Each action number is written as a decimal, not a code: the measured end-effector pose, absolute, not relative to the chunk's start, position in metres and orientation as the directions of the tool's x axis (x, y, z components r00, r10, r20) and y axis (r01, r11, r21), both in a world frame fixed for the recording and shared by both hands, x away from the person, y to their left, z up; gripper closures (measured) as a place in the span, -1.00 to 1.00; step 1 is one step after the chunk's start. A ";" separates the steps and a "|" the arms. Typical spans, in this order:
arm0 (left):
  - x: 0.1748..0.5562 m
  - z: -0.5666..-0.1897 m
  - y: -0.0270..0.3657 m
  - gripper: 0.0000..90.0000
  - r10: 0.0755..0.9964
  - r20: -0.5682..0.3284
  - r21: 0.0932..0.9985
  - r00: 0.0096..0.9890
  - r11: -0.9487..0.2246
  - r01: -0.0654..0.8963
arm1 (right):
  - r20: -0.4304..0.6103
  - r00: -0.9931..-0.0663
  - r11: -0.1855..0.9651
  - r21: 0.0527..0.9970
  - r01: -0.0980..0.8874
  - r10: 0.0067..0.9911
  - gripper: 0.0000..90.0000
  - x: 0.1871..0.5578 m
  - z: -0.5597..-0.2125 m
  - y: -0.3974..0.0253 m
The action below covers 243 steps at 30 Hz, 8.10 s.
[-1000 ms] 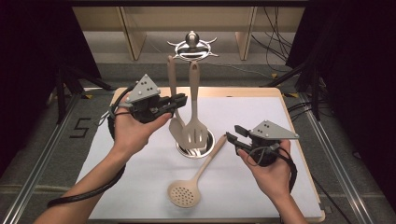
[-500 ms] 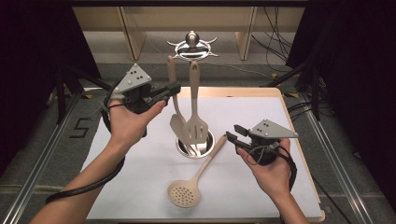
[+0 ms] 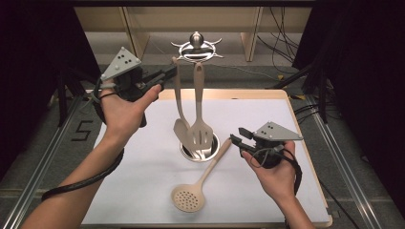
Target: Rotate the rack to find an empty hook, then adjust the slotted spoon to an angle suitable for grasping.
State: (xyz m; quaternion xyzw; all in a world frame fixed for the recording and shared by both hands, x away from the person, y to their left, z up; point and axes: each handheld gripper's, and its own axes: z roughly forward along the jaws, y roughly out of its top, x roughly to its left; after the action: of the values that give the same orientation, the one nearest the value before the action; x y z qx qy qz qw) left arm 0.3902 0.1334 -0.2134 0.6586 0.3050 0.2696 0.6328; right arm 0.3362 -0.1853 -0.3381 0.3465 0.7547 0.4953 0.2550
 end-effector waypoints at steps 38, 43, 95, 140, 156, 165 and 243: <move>0.418 -0.204 0.140 0.99 0.796 -0.026 0.998 0.605 -0.014 0.063 | -0.058 -0.634 0.286 0.921 0.263 0.771 0.40 0.338 -0.339 -0.185; 0.421 -0.204 0.140 0.99 0.797 -0.027 0.998 0.603 -0.016 0.065 | -0.040 -0.615 0.258 0.928 0.270 0.787 0.39 0.338 -0.340 -0.184; 0.449 -0.205 0.143 0.97 0.771 -0.036 0.998 0.636 -0.006 0.064 | -0.034 -0.614 0.263 0.921 0.286 0.789 0.39 0.341 -0.342 -0.187; 0.367 -0.349 0.225 0.20 0.804 -0.091 0.975 0.588 -0.048 0.216 | 0.066 -0.607 0.383 0.720 0.579 0.792 1.00 0.356 -0.385 -0.171; 0.367 -0.351 0.222 0.21 0.808 -0.084 0.976 0.583 -0.051 0.212 | 0.145 -0.669 0.504 0.548 0.668 0.729 1.00 0.368 -0.429 -0.109; 0.368 -0.353 0.224 0.21 0.810 -0.084 0.974 0.580 -0.056 0.219 | 0.164 -0.687 0.523 0.531 0.666 0.708 1.00 0.377 -0.439 -0.091; 0.372 -0.368 0.218 0.24 0.799 -0.075 0.963 0.597 -0.098 0.252 | 0.085 -0.625 0.624 0.037 0.780 0.776 1.00 0.375 -0.452 -0.145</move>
State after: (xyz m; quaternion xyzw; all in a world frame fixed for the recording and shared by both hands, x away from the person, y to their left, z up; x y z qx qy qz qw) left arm 0.3716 0.2180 -0.3678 0.6991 0.3759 0.2456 0.5565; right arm 0.3752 -0.1452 -0.4522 0.4319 0.9007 0.0349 -0.0305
